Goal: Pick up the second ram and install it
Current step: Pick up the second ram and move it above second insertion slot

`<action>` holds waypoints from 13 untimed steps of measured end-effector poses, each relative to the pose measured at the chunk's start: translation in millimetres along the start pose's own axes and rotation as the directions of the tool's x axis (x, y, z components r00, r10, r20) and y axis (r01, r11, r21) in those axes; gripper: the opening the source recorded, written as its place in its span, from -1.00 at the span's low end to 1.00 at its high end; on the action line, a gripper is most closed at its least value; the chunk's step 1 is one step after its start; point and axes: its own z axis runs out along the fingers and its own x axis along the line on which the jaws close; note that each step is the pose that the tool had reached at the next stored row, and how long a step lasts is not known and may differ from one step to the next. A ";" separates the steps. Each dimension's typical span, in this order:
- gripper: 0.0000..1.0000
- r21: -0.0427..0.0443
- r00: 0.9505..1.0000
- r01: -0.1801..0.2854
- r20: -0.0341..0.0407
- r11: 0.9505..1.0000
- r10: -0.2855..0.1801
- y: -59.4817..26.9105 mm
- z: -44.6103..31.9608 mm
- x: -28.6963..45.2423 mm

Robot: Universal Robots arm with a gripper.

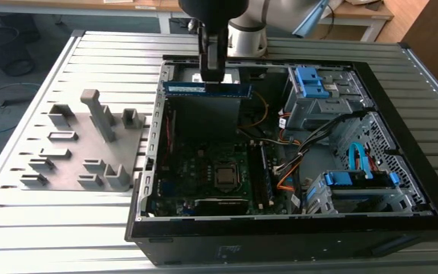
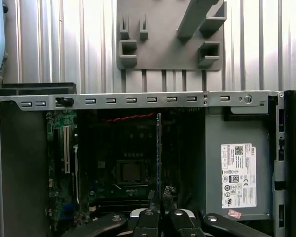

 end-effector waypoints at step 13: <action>-0.73 -0.003 1.000 0.000 0.000 1.000 0.000 -22.1 14.9 -0.8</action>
